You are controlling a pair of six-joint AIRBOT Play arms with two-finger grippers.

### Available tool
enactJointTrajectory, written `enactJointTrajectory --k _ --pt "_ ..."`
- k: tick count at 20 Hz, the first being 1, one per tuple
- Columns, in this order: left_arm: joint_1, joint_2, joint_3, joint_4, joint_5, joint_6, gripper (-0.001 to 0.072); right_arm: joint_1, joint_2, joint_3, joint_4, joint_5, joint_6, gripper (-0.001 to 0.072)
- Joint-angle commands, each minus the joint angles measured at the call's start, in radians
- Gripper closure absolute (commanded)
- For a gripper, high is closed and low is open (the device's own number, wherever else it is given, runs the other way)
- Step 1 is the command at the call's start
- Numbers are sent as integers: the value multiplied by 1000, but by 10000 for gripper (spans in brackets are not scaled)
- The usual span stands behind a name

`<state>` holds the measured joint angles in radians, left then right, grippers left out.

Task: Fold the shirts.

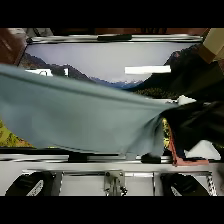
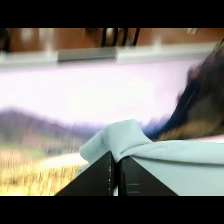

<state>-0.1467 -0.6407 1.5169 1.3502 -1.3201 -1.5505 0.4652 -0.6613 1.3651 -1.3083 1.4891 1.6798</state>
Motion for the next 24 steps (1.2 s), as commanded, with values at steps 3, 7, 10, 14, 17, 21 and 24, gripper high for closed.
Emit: enactJointTrajectory --k 3,7,10,14,17,21,24 --pt "1 -3 -450 40 -47 -18 672 -1 -49 -396 -137 -60 -59 646" --pt "1 -97 -597 -8 249 -18 671 -1 -209 -427 -272 -566 -58 646" --pt "1 -230 -595 -39 544 -18 672 -1 -358 -427 -271 -974 -55 646" --pt "2 -447 -596 -87 735 -16 671 -1 -563 -427 -204 -1252 116 646" --pt "4 -585 -595 -95 755 -38 648 -1 -659 -427 -91 -1188 160 645" --pt "23 -609 -566 -90 685 -74 3 -5 -611 -427 -80 -1171 142 156" --pt "106 -608 -459 -86 410 -4 4 -63 -471 -427 -172 -1009 140 156"
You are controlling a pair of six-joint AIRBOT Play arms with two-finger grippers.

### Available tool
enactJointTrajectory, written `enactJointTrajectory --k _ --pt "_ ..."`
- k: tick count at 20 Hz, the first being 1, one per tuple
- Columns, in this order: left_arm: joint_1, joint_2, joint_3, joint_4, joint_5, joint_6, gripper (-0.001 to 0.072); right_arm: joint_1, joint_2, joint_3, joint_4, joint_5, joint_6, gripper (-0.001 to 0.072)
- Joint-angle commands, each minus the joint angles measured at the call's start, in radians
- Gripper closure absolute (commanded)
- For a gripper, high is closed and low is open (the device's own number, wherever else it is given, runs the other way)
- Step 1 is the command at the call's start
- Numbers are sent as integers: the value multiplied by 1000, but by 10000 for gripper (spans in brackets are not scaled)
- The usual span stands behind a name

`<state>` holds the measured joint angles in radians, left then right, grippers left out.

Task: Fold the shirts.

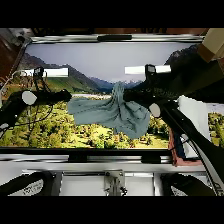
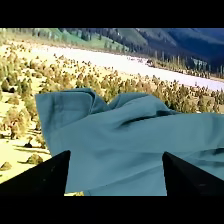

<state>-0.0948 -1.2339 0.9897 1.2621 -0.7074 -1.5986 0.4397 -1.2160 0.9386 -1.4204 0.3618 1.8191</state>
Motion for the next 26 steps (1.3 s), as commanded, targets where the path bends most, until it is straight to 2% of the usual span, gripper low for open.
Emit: enactJointTrajectory --k 1,3,4,6,9,11,17,18,23,24,26 --pt "90 -15 87 2 -301 46 4 -72 127 -1 -103 232 1 156" --pt "148 -16 71 2 -437 56 5 -168 184 -1 -156 527 -9 156" --pt "165 -16 41 2 -462 64 5 -217 190 -1 -151 647 -41 156" --pt "171 -16 -44 -13 -459 65 5 -307 190 -21 -69 782 -130 157" --pt "145 -17 -183 -167 -349 71 5 -378 190 -84 126 764 -190 156" --pt "113 -29 -240 -255 -259 72 5 -380 190 -120 185 707 -190 156" --pt "6 -107 -259 -348 -93 67 8 -380 189 -138 209 677 -190 156" --pt "1 -118 -258 -347 -63 61 52 -380 189 -138 209 677 -190 156" --pt "1 -124 -257 -348 15 61 635 -380 189 -138 208 620 -168 156" --pt "1 -124 -256 -347 8 62 671 -380 189 -138 207 578 -156 156" --pt "2 -120 -247 -347 -10 75 671 -380 177 -138 207 451 -148 157"
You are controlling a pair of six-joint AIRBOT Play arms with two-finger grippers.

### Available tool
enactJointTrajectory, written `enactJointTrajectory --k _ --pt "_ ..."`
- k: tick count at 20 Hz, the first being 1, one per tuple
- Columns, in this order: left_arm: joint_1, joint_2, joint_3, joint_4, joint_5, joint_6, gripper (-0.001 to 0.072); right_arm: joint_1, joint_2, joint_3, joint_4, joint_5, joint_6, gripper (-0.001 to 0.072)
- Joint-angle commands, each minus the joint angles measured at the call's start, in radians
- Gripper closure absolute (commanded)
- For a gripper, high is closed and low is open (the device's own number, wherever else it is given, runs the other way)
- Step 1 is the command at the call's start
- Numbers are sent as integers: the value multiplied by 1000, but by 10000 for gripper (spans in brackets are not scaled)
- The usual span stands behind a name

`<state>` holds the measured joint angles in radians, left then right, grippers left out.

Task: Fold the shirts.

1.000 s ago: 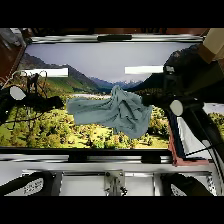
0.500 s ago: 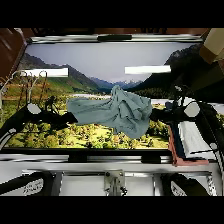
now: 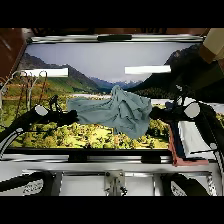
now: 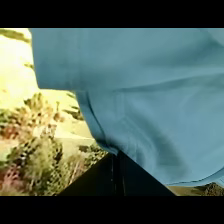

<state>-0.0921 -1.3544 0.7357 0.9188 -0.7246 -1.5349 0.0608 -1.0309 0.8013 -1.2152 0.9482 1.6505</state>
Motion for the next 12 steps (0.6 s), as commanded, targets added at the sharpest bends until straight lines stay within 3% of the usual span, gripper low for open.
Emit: enactJointTrajectory --k 1,4,12 --pt "1 5 21 -3 -16 35 671 -1 -22 0 2 -202 26 156" --pt "8 34 63 0 -62 62 671 -1 -108 0 9 -302 92 157" --pt "25 61 72 1 -72 62 671 0 -211 0 6 -137 31 157"
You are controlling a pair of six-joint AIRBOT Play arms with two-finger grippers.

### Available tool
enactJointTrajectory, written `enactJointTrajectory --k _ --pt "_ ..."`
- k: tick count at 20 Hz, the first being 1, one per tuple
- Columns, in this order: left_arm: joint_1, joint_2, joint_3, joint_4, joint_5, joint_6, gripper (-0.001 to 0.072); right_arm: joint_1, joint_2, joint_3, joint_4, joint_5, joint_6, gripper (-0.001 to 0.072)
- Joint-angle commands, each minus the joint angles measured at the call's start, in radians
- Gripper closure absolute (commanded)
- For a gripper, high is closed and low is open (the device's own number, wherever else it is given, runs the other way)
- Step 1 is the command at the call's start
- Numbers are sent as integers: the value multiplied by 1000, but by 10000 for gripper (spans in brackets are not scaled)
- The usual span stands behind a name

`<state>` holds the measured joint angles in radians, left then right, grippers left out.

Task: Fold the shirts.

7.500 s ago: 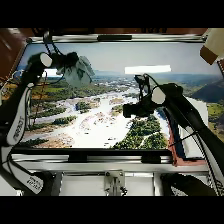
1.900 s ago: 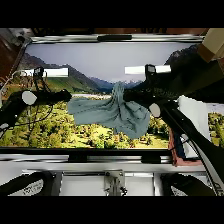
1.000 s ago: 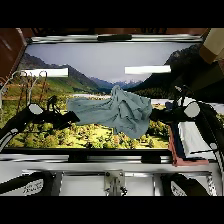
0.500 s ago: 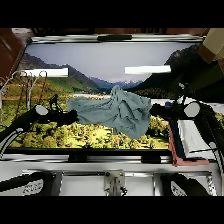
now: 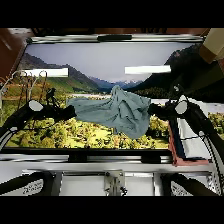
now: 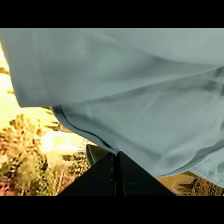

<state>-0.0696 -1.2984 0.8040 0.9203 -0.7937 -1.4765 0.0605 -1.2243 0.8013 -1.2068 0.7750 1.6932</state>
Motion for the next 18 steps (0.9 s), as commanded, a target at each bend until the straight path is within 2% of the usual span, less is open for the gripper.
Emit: enactJointTrajectory --k 1,4,8,12,18 --pt "3 5 3 -1 -3 4 671 5 -18 0 29 23 -12 156" --pt "3 5 3 -1 -3 3 671 42 -37 0 147 -85 -16 157" --pt "3 5 3 -1 -4 3 671 102 -110 0 235 -105 -88 157" --pt "3 5 3 -1 -3 4 671 101 -116 0 232 -122 -125 156" --pt "3 5 3 -1 -1 22 671 69 -113 16 352 -328 -119 157"
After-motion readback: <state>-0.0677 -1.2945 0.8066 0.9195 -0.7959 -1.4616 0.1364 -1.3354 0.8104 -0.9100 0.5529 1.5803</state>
